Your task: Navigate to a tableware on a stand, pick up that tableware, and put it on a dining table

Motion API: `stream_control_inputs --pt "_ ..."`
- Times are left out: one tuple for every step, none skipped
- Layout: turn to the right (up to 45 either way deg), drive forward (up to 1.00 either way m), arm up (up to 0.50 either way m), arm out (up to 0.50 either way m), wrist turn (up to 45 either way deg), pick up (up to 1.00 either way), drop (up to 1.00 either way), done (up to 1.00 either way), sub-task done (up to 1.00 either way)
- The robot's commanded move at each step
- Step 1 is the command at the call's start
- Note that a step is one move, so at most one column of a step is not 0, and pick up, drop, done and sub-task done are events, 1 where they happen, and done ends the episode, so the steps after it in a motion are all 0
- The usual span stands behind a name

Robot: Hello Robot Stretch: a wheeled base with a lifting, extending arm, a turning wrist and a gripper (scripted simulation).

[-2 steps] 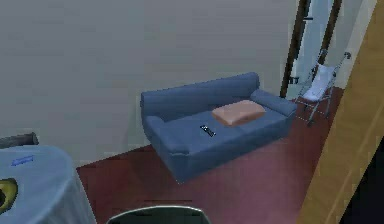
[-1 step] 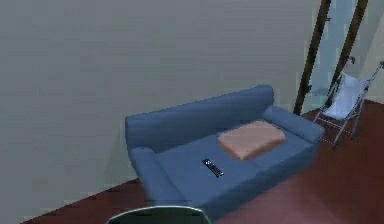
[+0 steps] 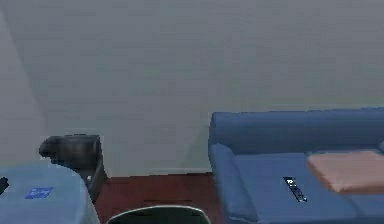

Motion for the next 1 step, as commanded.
stream_control_inputs --pt "0.0 0.45 0.0 0.0 0.0 0.0 0.0 0.0 0.0"
